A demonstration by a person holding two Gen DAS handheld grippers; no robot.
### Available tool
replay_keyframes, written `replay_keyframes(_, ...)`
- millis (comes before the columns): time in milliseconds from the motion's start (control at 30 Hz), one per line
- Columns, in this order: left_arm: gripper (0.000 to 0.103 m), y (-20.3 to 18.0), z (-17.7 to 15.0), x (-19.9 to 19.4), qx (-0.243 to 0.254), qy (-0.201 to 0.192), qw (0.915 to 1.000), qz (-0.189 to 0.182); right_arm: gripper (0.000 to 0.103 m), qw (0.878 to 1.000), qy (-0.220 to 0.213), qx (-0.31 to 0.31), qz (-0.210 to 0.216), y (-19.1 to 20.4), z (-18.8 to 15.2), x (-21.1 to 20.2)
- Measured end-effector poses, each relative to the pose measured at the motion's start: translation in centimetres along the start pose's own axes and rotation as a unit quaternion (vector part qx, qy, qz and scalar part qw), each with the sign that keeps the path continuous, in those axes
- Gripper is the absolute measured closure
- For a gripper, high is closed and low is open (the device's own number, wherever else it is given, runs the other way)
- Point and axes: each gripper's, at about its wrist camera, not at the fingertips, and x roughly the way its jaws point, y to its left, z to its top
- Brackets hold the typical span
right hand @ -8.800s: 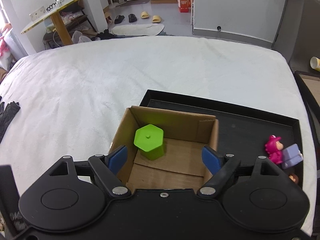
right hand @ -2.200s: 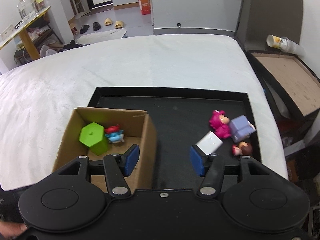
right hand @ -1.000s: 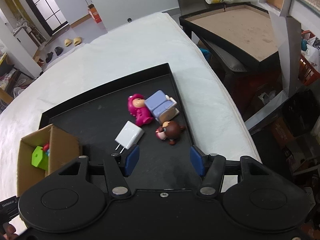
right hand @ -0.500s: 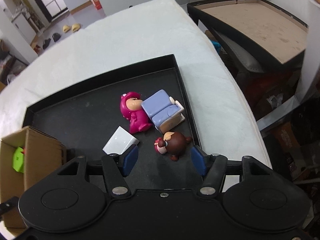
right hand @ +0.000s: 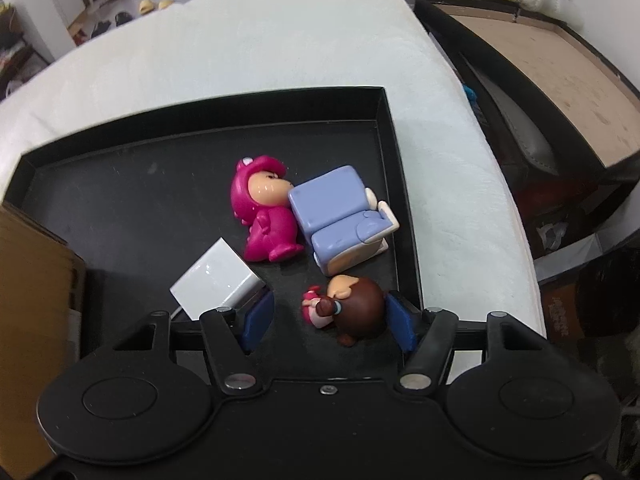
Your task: Organize rigid objects
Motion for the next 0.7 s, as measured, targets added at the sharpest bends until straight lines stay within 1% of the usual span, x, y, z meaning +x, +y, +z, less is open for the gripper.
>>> replay_keyframes(100, 0.079, 0.0, 0.0, 0.1, 0.004, -0.001, 1.0000, 0.001, 0.047, 1.000, 0.005, -0.007, -0.014, 0.2, -0.1, 0.6)
replay_keyframes(167, 0.079, 0.0, 0.0, 0.1, 0.006, -0.001, 1.0000, 0.002, 0.058, 1.000, -0.001, -0.002, -0.011, 0.1, -0.1, 0.4)
replay_keyframes(467, 0.080, -0.2, 0.0, 0.2, 0.011, -0.004, 0.9999, 0.004, 0.059, 1.000, 0.003, 0.005, 0.004, 0.2, -0.8, -0.9)
replay_keyframes(700, 0.083, -0.4, 0.0, 0.0, 0.019, -0.008, 0.9998, 0.007, 0.059, 1.000, -0.011, 0.001, 0.015, 1.3, -0.9, -3.0)
